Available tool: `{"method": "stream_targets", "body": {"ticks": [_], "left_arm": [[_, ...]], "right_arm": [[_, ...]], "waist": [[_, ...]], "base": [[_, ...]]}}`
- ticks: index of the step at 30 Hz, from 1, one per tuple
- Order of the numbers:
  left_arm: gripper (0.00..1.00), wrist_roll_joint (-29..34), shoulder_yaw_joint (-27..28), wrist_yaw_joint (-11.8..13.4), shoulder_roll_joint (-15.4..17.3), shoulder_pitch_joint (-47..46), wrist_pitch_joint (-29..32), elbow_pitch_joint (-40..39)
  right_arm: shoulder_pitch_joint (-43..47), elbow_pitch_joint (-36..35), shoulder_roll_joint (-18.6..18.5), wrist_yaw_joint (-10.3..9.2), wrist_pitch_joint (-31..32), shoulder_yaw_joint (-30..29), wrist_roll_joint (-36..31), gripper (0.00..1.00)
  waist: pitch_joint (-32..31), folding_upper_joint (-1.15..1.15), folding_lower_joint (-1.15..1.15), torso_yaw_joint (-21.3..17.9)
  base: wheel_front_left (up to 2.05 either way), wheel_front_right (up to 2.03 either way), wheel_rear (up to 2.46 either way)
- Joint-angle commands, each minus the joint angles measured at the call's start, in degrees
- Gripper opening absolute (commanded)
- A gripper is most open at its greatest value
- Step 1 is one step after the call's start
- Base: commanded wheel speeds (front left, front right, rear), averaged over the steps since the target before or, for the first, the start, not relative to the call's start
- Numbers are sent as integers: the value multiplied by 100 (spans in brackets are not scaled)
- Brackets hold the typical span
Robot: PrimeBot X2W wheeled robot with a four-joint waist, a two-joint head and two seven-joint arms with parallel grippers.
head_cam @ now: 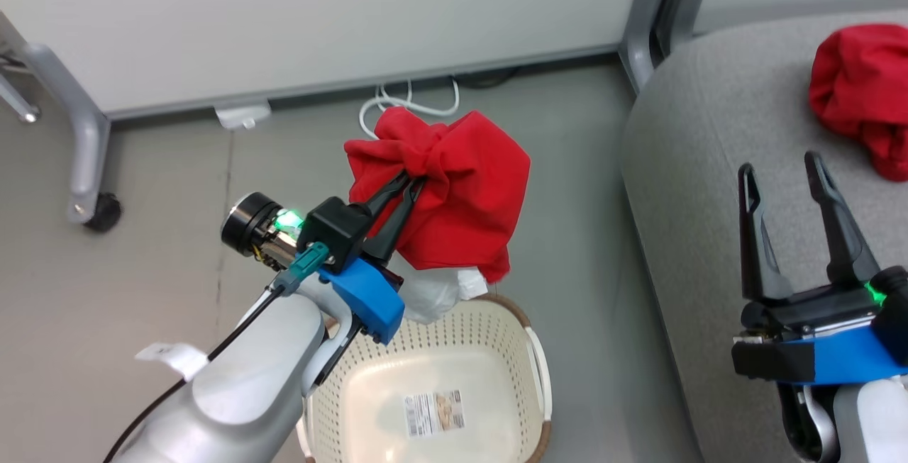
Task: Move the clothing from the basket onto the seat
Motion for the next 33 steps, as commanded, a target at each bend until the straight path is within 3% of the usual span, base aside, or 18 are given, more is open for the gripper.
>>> {"method": "stream_targets", "body": {"ticks": [1,8,14,24,33], "left_arm": [[0,42,172,47,12,154,-28,-206],[0,318,824,73,-57,879,-28,-1218],[0,557,957,-15,-55,1153,-28,-1562],[0,758,1030,-167,-139,1114,-29,-1653],[0,935,901,-315,-412,834,-29,-1552]], "right_arm": [[140,37,4,3,-20,5,13,100],[418,98,56,3,-20,26,106,100],[554,110,22,3,-20,202,248,100],[220,237,-368,3,-21,1471,587,100],[-635,943,-584,3,-20,2779,925,100]], "waist": [[-332,-1,2,100],[-674,-1,2,135],[-761,-1,2,190],[-717,-1,2,306],[-531,-1,2,556]], "base": [[0,0,0],[0,0,0],[0,0,0],[0,0,0],[0,0,0]]}}
